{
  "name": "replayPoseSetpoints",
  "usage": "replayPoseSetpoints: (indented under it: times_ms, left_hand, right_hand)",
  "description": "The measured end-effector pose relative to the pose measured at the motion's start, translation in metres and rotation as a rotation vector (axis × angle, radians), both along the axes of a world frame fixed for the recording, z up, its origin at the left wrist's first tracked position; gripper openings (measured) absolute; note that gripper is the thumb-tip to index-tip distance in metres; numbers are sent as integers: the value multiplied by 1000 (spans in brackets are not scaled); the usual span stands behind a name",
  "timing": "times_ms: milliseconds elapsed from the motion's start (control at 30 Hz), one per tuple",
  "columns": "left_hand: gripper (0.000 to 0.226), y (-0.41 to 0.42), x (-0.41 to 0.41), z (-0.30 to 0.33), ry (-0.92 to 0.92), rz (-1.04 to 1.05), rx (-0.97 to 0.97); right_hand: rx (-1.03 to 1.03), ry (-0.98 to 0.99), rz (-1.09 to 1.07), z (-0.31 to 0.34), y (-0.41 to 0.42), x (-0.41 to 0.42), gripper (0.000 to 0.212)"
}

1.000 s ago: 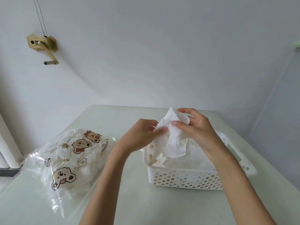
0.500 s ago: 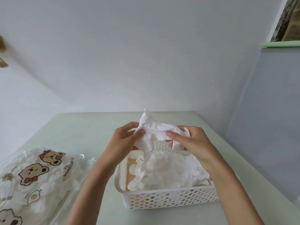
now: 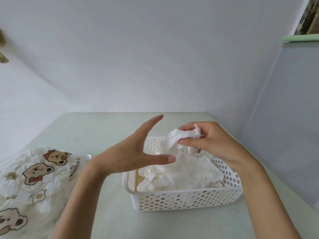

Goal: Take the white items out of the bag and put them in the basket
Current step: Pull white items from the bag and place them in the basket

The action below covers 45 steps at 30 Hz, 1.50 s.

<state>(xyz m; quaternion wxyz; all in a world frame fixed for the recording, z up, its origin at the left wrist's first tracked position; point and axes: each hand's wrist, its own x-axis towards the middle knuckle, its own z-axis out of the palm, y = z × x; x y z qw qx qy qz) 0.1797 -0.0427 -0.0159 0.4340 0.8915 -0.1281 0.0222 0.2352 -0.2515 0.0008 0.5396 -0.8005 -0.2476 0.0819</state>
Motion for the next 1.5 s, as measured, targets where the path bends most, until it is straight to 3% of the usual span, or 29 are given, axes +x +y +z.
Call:
replayPoseSetpoints:
  times_ms: [167,300,500,633,767,833,900,967,1067,1167,1267,1367,1433,1500]
  left_hand:
    - [32,-9,5,-3,-125,42,-114]
    - [6,-3,3,-1,-112,18,-176]
    - [25,-16,4,-3,-135,8,-166]
    - [38,-15,4,-1,-206,76,-264]
    - [33,-18,-3,2,-145,62,-367]
    - [34,-22,-7,3,-34,-14,-508]
    - [33,-23,-8,6,37,-59,-642]
    - [28,-22,-6,5,43,-41,-652]
    - [22,-19,-2,4,76,-29,-572]
    - [22,-20,3,4,147,-86,-476]
    - [42,-27,6,5,189,-139,-369]
    - [56,-49,8,5,233,-81,-401]
    - [49,-66,13,3,127,44,-368]
    - [26,-76,16,3,-7,109,-444]
  right_hand:
    - [-5,-14,55,4,-7,-2,25]
    - [191,50,84,6,-21,3,23]
    - [476,123,-104,-5,-3,13,15]
    - [645,36,-296,-4,7,11,15]
    - [820,78,-198,8,2,3,17]
    - [802,48,-199,14,-4,2,30]
    - [713,-28,-229,20,-12,1,59]
    - [598,-123,-256,22,-23,3,69]
    - [353,-246,-316,22,-44,9,50]
    - [212,-204,-285,27,-54,14,26]
    - [156,-194,-254,35,-51,16,25]
    - [168,-185,-213,41,-39,17,22]
    - [187,-181,-225,44,-28,19,20]
    - [237,-212,-297,45,-21,22,19]
